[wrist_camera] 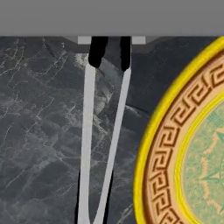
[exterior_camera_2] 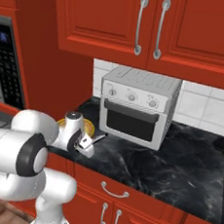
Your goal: Pick up the tongs from the counter and place them near the plate next to the oven.
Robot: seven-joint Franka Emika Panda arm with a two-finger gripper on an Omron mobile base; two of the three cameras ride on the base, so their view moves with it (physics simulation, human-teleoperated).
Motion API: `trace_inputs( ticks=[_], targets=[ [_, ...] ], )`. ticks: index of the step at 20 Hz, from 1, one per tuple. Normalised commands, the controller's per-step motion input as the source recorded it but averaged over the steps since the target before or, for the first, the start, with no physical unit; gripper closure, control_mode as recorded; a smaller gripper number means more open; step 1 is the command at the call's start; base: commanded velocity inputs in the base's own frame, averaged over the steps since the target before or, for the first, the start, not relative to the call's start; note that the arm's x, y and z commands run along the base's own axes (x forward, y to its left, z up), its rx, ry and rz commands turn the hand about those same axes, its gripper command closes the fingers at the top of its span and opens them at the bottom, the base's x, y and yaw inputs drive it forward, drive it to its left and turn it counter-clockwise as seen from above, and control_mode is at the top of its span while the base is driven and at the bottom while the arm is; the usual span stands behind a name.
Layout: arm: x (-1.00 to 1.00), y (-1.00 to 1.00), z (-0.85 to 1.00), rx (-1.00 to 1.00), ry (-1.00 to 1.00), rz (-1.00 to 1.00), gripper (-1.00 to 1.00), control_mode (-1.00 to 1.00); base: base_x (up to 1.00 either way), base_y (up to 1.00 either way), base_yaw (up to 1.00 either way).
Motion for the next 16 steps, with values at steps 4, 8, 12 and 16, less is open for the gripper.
trace_inputs(
  ticks=[4, 8, 12, 16],
  targets=[
    [0.26, 0.11, -0.76, 0.0, -0.03, 0.09, 1.0, -1.0, 0.0, 0.0, 0.0],
    [0.13, 0.01, -0.59, 0.0, -0.05, 0.08, 1.0, -1.0, 0.0, 0.0, 0.0],
    [-0.18, -0.02, -0.18, 0.03, -0.17, 0.08, -1.0, -1.0, 0.0, 0.0, 0.0],
    [-0.63, -0.15, 0.0, 0.09, -0.31, 0.07, -1.0, -1.0, 0.0, 0.0, 0.0]
  ],
)
